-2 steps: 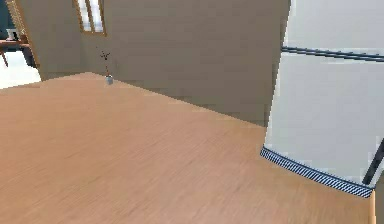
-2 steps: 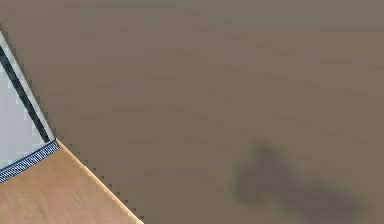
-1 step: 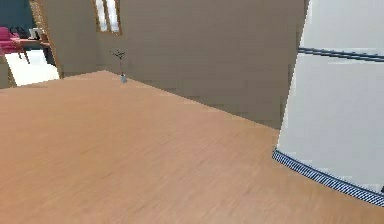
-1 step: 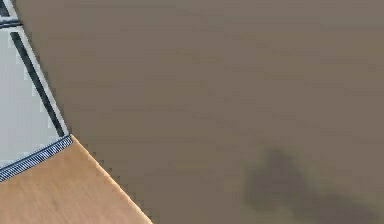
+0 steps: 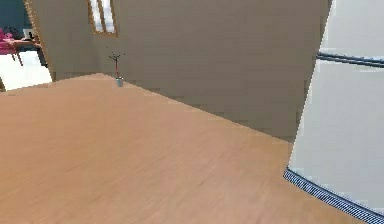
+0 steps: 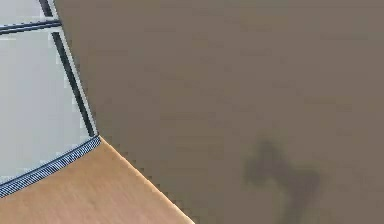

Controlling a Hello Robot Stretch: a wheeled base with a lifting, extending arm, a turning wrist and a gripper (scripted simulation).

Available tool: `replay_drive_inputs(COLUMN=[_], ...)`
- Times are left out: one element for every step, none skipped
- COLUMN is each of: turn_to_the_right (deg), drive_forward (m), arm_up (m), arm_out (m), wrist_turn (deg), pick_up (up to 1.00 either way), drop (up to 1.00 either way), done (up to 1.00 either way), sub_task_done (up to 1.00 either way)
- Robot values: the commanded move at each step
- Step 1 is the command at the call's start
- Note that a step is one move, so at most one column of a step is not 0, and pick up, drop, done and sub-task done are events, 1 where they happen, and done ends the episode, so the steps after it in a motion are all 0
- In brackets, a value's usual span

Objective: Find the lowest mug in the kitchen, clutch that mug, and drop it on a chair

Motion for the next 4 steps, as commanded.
replay_drive_inputs(turn_to_the_right=[45.0,45.0,36.0,0.0], drive_forward=[0.00,0.00,0.00,0.00], arm_up=[0.00,0.00,0.00,0.50], arm_out=[0.00,0.00,0.00,0.00], wrist_turn=[0.0,0.0,0.0,0.0], pick_up=[0.00,0.00,0.00,0.00], drop=[0.00,0.00,0.00,0.00], done=[0.00,0.00,0.00,0.00], sub_task_done=[0.00,0.00,0.00,0.00])
